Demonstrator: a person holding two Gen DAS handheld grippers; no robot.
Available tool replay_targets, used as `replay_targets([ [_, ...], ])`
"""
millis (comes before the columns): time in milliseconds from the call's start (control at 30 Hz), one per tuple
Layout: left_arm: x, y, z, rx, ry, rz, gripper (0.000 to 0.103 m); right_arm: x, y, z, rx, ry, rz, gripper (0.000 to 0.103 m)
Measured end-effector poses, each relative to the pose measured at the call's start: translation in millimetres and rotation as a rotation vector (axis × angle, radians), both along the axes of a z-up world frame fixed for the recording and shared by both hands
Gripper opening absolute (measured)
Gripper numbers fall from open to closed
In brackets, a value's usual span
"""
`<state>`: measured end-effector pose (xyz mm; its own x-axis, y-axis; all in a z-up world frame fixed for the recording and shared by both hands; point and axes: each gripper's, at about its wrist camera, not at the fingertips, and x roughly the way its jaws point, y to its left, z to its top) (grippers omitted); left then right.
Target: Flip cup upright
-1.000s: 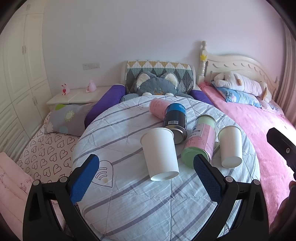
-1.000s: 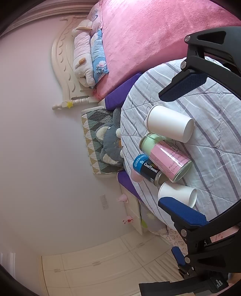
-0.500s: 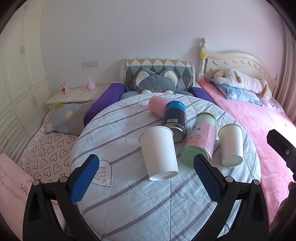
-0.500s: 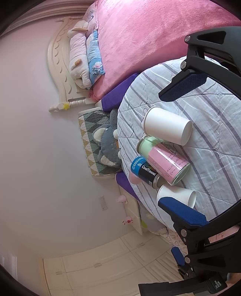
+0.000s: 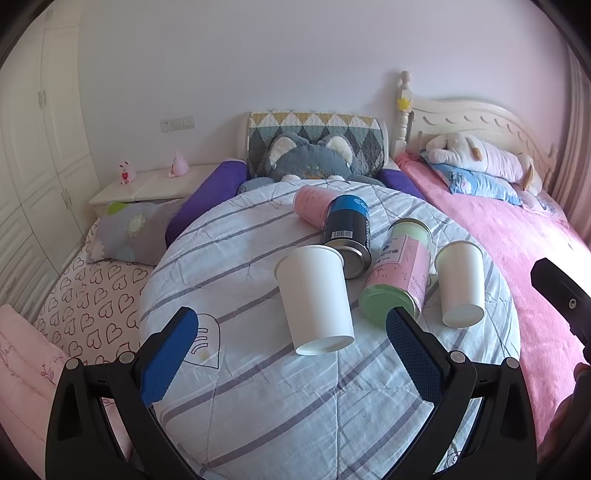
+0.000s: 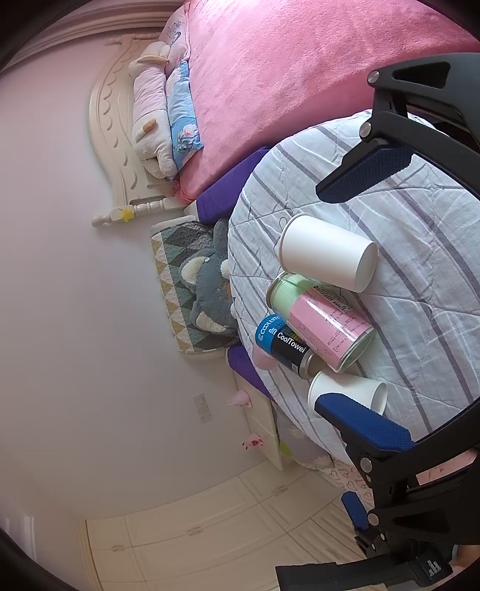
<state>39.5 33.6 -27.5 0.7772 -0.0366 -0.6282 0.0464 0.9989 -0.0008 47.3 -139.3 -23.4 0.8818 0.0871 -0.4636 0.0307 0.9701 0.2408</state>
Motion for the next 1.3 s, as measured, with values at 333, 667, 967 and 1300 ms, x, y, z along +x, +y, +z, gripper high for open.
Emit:
replay_targets([
  [333,0.8,0.0,-0.6,0.001,0.005,0.002,0.103,0.2,1.7,-1.2,0.002,0.011,0.004,0.103],
  [667,0.5,1.7,-2.7,0.002,0.020,-0.002,0.103,2.0,3.9,-3.0,0.000,0.023,0.007,0.103],
  [967,0.9,2.0,-2.7,0.001,0.020,-0.003,0.103,2.7,4.0,-6.4,0.002,0.033,0.004,0.103],
  [1300,5.4,0.5,-0.4,0.008,0.019,-0.017,0.103,3.4,3.0,-7.4,0.005,0.036,0.003,0.103],
])
